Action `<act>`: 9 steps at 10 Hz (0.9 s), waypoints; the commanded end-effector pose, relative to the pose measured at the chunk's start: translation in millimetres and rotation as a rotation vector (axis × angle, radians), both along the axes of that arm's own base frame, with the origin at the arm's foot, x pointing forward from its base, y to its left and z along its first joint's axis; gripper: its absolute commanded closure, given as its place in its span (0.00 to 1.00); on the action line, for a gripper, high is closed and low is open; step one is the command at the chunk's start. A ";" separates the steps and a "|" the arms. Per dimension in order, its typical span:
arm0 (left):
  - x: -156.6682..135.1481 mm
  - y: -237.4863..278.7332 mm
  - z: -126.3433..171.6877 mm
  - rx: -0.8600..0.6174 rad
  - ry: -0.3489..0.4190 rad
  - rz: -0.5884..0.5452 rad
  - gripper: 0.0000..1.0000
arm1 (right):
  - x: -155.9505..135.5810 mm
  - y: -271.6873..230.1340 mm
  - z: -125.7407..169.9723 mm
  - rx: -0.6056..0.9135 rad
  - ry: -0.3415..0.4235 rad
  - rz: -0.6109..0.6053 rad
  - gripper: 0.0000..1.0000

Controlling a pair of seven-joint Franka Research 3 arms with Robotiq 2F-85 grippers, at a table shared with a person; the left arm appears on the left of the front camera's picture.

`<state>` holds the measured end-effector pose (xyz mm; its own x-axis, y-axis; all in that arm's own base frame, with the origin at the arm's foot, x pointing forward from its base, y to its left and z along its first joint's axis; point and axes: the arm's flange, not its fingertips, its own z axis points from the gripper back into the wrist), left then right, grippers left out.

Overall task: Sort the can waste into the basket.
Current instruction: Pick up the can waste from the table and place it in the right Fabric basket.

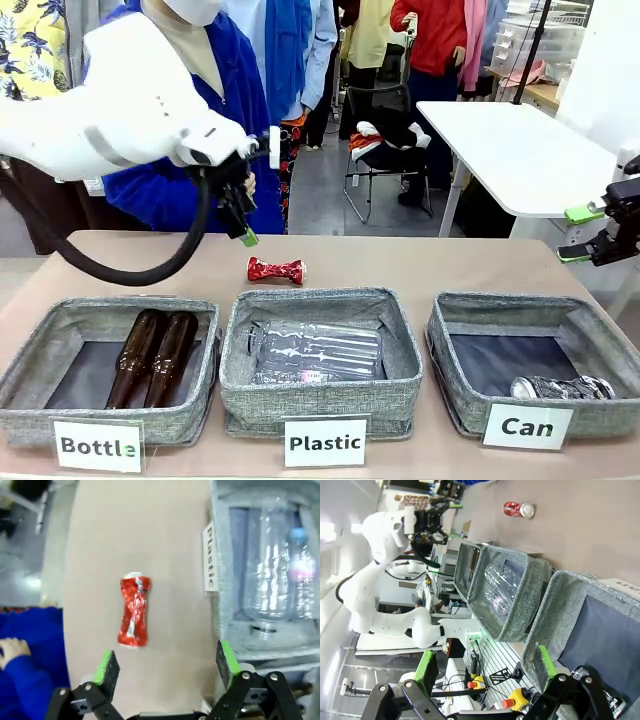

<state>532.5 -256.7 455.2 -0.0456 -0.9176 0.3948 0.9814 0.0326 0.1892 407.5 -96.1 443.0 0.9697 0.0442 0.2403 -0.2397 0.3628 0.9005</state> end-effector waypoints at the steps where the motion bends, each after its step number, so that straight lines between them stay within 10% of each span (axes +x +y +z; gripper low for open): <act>1: 33.4 -5.0 -24.8 0.017 -0.033 -0.106 0.00 | -0.1 -2.8 2.5 0.003 -0.013 0.014 0.00; 8: 40.6 -29.6 -60.1 -0.005 -0.009 -0.181 0.00 | -0.1 -2.8 2.5 0.003 -0.013 0.014 0.00; 9: 45.9 -37.1 -66.2 0.019 -0.116 -0.236 0.00 | -0.1 -2.8 2.5 0.003 -0.013 0.014 0.00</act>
